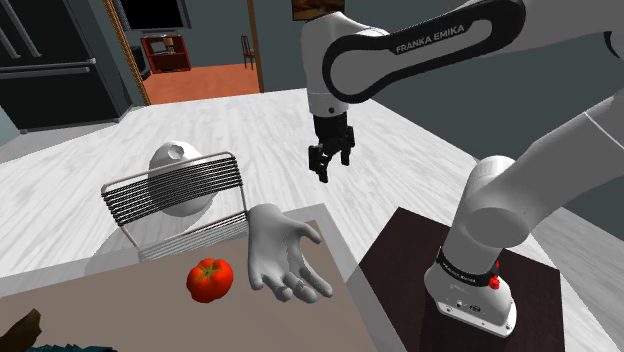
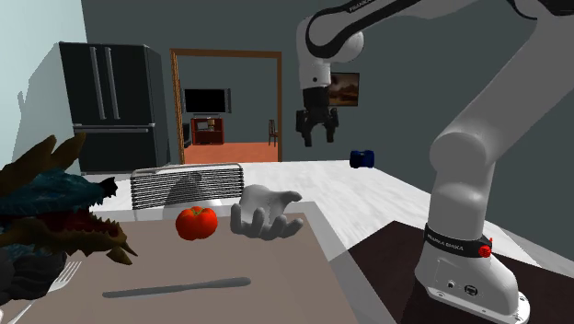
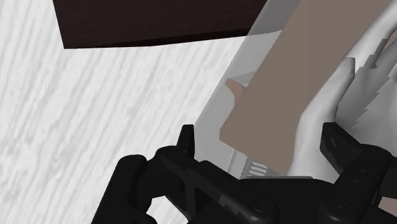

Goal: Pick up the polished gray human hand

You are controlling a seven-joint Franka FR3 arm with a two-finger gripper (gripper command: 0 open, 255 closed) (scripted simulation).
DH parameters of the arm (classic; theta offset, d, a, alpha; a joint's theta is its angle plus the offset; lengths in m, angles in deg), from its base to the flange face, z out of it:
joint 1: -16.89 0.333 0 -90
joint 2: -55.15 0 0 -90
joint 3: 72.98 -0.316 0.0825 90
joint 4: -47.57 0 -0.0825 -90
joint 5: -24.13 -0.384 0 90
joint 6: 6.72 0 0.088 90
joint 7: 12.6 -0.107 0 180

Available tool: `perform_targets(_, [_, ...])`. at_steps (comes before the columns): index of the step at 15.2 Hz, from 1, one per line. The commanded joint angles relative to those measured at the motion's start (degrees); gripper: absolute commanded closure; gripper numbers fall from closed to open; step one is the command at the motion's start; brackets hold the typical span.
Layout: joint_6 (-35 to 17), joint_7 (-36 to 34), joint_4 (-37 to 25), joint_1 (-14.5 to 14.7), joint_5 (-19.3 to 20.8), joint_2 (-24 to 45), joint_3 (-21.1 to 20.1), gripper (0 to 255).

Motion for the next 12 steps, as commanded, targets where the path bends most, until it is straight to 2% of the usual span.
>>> perform_targets(1, [-2.9,-2.1,0.14,0.67,-1.04,3.46,-1.87,0])
perform_targets(10, [-14.17,-10.04,-1.15,2.87,-3.0,19.21,-8.45,0])
perform_targets(12, [-15.88,-10.17,-0.36,2.86,-2.85,20.16,-8.6,0])
